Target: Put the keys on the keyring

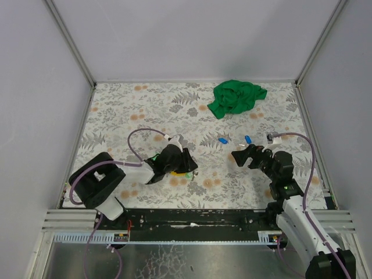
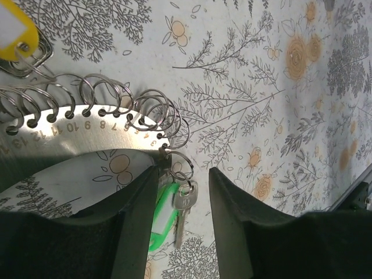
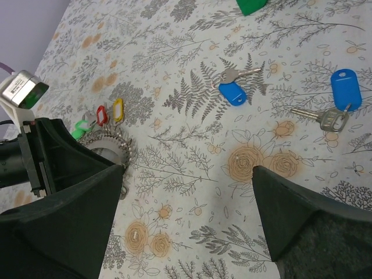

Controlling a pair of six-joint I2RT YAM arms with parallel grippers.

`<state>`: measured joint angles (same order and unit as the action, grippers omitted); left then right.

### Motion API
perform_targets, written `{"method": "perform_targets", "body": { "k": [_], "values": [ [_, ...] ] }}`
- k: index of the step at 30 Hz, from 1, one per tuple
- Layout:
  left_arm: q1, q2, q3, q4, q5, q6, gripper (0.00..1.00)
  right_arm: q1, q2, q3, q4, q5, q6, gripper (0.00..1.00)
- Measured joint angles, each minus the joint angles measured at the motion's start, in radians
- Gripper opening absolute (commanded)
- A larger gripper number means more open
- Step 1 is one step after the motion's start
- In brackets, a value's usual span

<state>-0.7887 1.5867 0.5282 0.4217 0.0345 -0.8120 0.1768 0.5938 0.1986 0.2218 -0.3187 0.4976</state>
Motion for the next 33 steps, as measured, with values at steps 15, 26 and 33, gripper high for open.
{"method": "perform_targets", "body": {
  "k": [15, 26, 33],
  "values": [
    [-0.021, -0.218, -0.147, -0.111, -0.048, 0.001, 0.4, 0.012, 0.224, 0.017, 0.115, -0.173, 0.004, 0.91],
    [-0.016, -0.365, -0.175, -0.267, -0.152, 0.043, 0.43, 0.166, 0.386, 0.102, 0.127, -0.199, -0.04, 0.88],
    [-0.016, -0.342, -0.154, -0.265, -0.09, 0.141, 0.4, 0.229, 0.455, 0.134, 0.125, -0.196, -0.079, 0.87]
  ]
}}
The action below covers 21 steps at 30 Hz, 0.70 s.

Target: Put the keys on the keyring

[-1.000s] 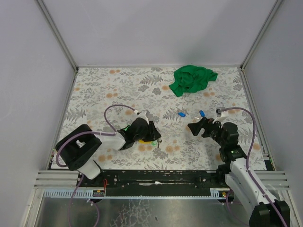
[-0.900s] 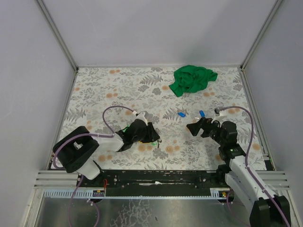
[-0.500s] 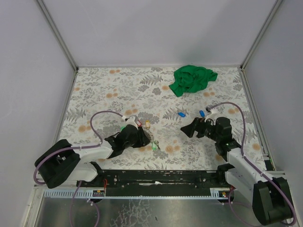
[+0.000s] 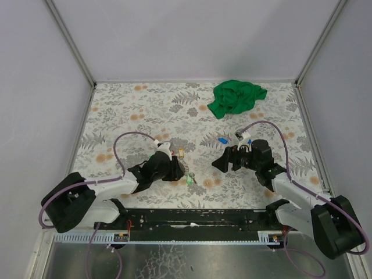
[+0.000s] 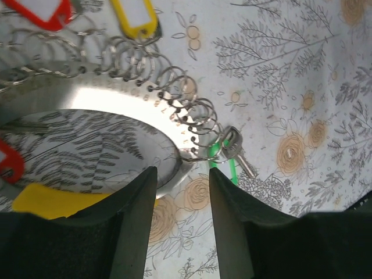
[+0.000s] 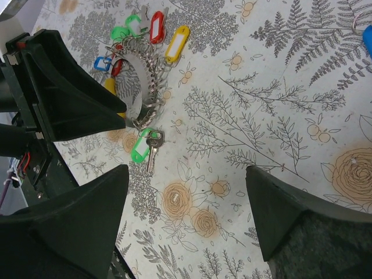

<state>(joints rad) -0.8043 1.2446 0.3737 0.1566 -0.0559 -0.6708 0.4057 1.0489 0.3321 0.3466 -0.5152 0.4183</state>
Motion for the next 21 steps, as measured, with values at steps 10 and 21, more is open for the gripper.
{"method": "perform_targets", "body": {
  "k": [10, 21],
  "values": [
    [0.0, 0.119, 0.104, 0.011, 0.095, 0.057, 0.36, 0.016, 0.021, 0.007, -0.005, 0.01, -0.019, 0.87],
    [-0.002, 0.166, 0.131, 0.009, 0.178, 0.076, 0.33, 0.034, 0.044, 0.012, -0.005, 0.024, -0.03, 0.86]
  ]
}}
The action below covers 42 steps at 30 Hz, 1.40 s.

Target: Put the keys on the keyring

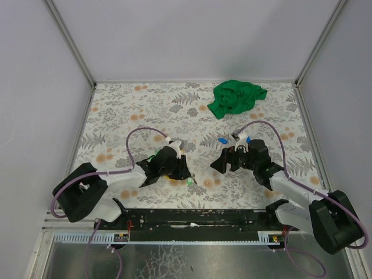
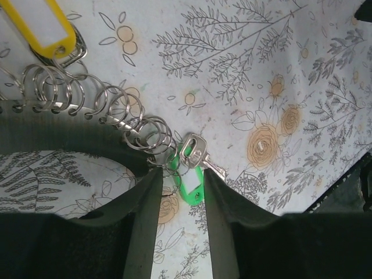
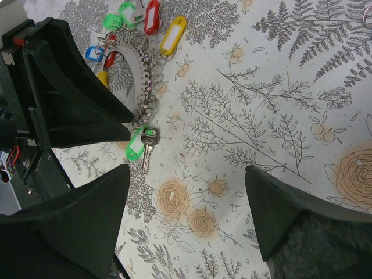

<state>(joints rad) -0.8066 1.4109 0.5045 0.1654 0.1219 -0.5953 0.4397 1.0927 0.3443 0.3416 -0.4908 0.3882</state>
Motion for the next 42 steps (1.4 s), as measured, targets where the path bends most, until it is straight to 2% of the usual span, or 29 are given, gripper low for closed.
{"method": "perform_targets", "body": {
  "k": [11, 15, 23, 33, 42],
  "values": [
    [-0.039, -0.024, -0.01, -0.019, 0.047, 0.007, 0.31, 0.024, 0.029, 0.014, -0.002, 0.006, -0.016, 0.85],
    [-0.054, -0.048, -0.003, -0.074, 0.04, 0.027, 0.31, 0.027, 0.032, 0.018, -0.014, 0.014, -0.021, 0.85],
    [-0.094, -0.037, 0.148, -0.241, -0.116, 0.091, 0.27, 0.032, 0.024, 0.018, -0.02, 0.05, -0.027, 0.83],
    [-0.203, 0.142, 0.285, -0.396, -0.34, 0.121, 0.24, 0.032, 0.021, 0.018, -0.02, 0.063, -0.027, 0.82],
    [-0.273, 0.221, 0.35, -0.467, -0.474, 0.118, 0.25, 0.034, 0.021, 0.018, -0.025, 0.064, -0.031, 0.82]
  ]
}}
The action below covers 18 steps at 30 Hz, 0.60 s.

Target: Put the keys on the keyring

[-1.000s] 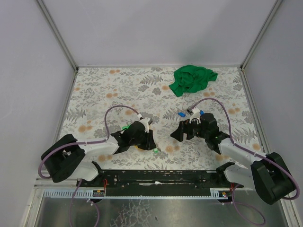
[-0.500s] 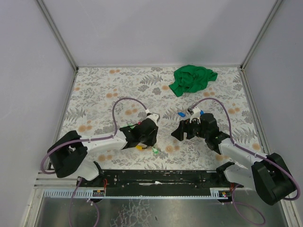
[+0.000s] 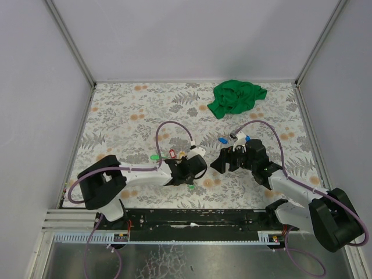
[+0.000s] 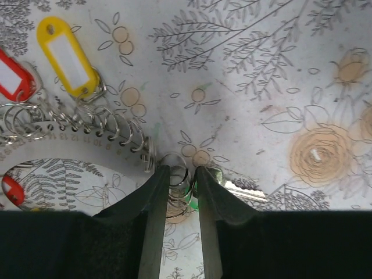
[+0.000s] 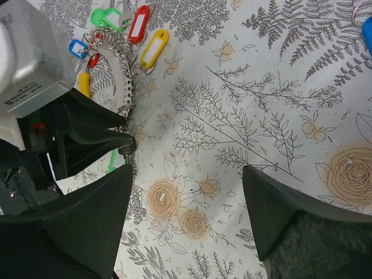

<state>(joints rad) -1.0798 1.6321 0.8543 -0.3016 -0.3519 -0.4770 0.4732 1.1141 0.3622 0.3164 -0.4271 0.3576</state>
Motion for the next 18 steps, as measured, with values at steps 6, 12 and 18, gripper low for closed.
{"method": "perform_targets", "body": {
  "k": [6, 12, 18],
  "values": [
    [-0.003, 0.032, 0.029, -0.035, -0.062, 0.001, 0.16, 0.0, 0.0, 0.002, -0.015, 0.0, -0.001, 0.82],
    [-0.004, 0.037, 0.035, -0.064, -0.117, 0.004, 0.04, 0.0, 0.0, 0.003, -0.02, 0.0, -0.002, 0.82],
    [-0.004, 0.029, 0.035, -0.066, -0.153, 0.019, 0.0, 0.0, 0.0, 0.009, -0.02, 0.0, -0.003, 0.82]
  ]
}}
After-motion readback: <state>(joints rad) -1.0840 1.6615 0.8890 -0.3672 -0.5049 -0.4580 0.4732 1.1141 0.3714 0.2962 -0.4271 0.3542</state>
